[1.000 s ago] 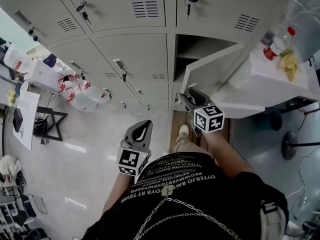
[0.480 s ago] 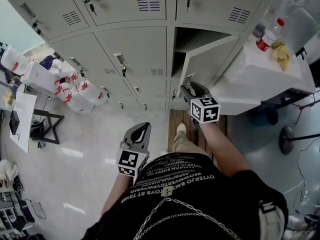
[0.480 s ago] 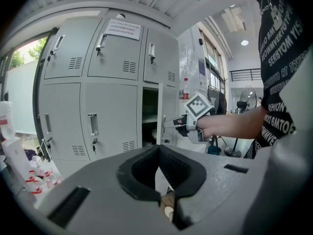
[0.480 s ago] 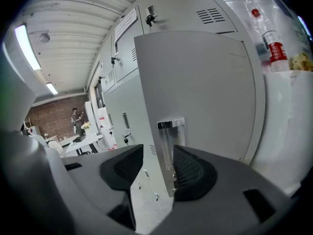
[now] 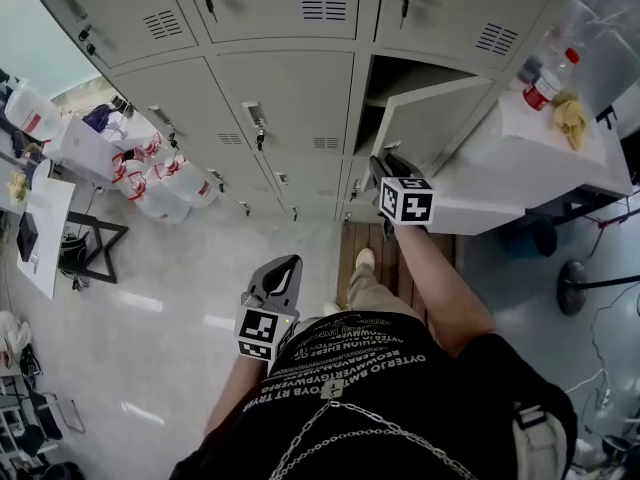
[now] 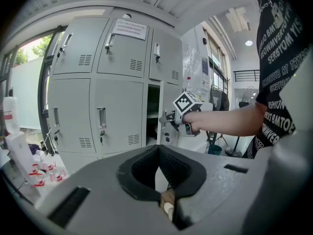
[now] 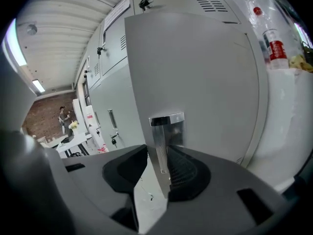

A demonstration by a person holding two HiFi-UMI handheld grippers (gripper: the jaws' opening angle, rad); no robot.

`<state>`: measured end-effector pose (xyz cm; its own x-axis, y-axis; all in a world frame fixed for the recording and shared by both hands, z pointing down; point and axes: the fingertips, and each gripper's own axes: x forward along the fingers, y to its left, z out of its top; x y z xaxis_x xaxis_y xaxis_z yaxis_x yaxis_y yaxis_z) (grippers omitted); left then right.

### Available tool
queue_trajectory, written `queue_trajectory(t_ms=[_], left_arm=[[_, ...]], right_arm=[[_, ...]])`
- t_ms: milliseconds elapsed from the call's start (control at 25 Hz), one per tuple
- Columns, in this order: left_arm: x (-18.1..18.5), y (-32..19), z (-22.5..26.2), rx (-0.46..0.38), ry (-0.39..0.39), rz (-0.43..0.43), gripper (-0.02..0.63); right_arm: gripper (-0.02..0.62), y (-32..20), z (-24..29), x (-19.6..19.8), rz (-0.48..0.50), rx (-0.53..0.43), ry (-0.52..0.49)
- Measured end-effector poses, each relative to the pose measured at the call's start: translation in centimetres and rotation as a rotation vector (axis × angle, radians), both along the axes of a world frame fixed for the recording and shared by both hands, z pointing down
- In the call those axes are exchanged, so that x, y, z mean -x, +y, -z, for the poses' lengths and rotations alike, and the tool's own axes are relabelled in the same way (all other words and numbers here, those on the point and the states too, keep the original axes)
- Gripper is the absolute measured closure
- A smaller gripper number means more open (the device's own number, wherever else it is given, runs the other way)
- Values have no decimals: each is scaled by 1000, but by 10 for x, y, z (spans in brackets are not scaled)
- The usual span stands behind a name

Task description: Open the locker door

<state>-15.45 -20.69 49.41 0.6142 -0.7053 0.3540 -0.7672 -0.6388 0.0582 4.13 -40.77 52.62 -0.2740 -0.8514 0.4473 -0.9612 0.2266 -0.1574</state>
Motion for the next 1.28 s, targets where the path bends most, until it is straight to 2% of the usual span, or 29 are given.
queue_trajectory(t_ms=[240,560,840,1280], left_arm=[[6,-2,-4,-9,4,4,606],[-26,3,6,-33,29,-87,606],[-69,17,7,-38,28,-189,606],[-131,35,29,-79,-7,-259,606]], right_arm=[[477,15,-1,-2,23,-13,33],[474,65,-2,-24,29,11,22],[413,114,-4,-72,-17,28,-3],[407,169,-6,-150,-77,42,-28]])
